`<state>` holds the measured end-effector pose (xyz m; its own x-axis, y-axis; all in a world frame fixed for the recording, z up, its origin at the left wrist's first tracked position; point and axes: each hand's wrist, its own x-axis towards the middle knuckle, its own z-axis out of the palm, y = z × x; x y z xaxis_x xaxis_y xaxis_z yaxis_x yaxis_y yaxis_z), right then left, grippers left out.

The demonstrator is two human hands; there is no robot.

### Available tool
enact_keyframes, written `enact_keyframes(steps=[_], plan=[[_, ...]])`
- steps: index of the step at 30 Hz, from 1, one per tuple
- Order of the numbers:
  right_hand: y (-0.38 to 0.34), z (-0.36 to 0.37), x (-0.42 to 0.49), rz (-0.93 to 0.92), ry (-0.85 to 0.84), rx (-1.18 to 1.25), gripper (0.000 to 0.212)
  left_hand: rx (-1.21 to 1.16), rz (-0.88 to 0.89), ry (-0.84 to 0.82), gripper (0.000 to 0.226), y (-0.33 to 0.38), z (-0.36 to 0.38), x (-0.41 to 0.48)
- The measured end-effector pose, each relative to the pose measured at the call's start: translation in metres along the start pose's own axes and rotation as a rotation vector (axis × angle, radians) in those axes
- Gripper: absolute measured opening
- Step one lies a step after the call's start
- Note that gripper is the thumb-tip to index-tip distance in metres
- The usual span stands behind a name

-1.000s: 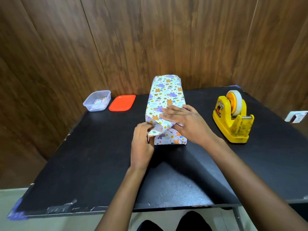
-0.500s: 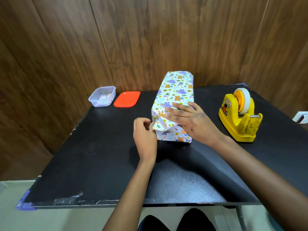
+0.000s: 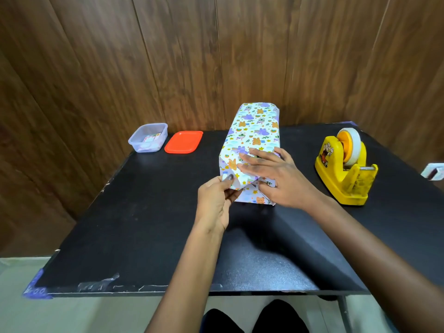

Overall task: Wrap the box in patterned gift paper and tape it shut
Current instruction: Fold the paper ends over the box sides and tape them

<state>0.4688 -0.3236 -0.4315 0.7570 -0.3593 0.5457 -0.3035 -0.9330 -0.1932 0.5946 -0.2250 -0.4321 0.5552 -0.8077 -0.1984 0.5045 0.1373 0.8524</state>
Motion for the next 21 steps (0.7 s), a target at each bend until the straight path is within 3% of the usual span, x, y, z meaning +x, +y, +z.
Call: enact_keyframes(steps=[3, 9, 12, 14, 17, 19, 21], plan=[[-0.002, 0.001, 0.0, 0.009, 0.006, -0.003, 0.049, -0.043, 0.057, -0.034, 0.026, -0.009, 0.001, 0.006], [-0.007, 0.028, -0.009, -0.18, 0.134, -0.373, 0.039, -0.137, 0.16, -0.128, 0.024, -0.031, -0.005, 0.021], [-0.009, 0.035, -0.013, -0.156, 0.262, -0.252, 0.037, -0.182, 0.158, -0.16, 0.022, -0.039, -0.006, 0.025], [-0.023, 0.037, -0.014, 0.058, 0.466, 0.052, 0.032, -0.206, 0.162, -0.169, 0.02, -0.041, -0.007, 0.027], [-0.049, 0.036, -0.013, 0.657, 0.797, 0.51, 0.012, -0.217, 0.172, -0.179, 0.017, -0.041, -0.009, 0.031], [-0.054, 0.038, -0.007, 0.997, 0.732, 0.799, 0.011, -0.187, 0.17, -0.175, 0.017, -0.04, -0.01, 0.031], [-0.055, 0.04, -0.001, 1.057, 0.638, 1.02, 0.018, -0.116, 0.17, -0.187, 0.017, -0.037, -0.013, 0.03]])
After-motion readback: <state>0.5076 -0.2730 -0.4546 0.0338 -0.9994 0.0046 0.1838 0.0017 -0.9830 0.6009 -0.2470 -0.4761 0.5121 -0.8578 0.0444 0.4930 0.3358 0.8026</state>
